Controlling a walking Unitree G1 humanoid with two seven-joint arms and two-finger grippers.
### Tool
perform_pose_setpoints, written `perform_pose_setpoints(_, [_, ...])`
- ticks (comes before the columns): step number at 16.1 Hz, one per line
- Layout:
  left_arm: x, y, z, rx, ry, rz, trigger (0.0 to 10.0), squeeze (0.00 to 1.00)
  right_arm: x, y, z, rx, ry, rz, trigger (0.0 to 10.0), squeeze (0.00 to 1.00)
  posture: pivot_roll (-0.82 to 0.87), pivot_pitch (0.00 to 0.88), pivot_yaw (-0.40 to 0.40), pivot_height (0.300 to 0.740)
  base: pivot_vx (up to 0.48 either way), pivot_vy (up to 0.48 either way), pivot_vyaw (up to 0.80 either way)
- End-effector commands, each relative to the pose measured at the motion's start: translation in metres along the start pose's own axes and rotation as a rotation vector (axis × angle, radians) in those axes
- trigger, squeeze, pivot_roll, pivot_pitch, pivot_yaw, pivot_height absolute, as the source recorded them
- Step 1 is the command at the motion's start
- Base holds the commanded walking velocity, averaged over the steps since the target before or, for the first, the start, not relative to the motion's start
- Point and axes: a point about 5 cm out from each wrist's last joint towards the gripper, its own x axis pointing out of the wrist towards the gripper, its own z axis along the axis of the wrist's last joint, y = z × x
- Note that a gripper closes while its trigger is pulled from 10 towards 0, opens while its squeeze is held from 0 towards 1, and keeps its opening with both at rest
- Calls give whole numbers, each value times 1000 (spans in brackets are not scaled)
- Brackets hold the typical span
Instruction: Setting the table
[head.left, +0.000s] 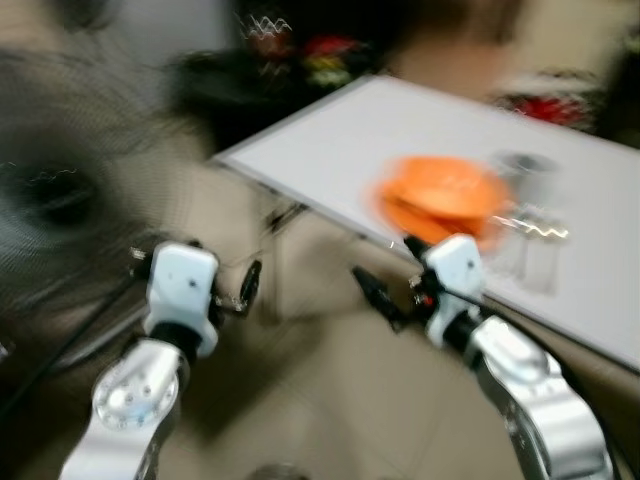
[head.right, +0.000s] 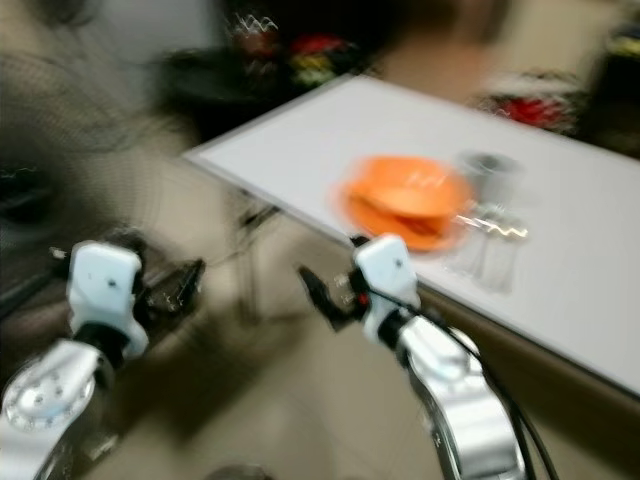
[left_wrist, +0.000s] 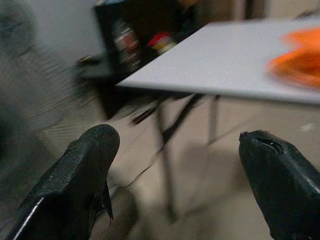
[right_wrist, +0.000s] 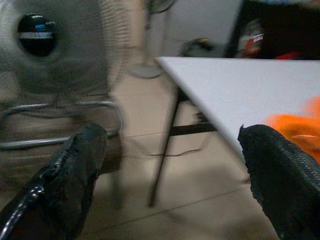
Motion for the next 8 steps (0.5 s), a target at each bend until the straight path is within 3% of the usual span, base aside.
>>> perform_pose_setpoints(1, [0, 1, 7, 18, -29, 3, 10000, 0, 0, 3, 8, 0, -42, 31, 10000, 1000, 115, 0, -28, 740, 0, 439, 800])
perform_pose_setpoints(4, [-3, 0, 9, 33, -42, 0, 10000, 0, -2, 3, 3, 10, -30, 47, 10000, 1000, 118, 0, -29, 740, 0, 225, 800])
perform_pose_setpoints(8, [-1, -2, 14, 29, -58, -6, 10000, 0, -9, -7, 2, 33, -24, 4, 10000, 1000, 110, 0, -20, 740, 0, -460, 800])
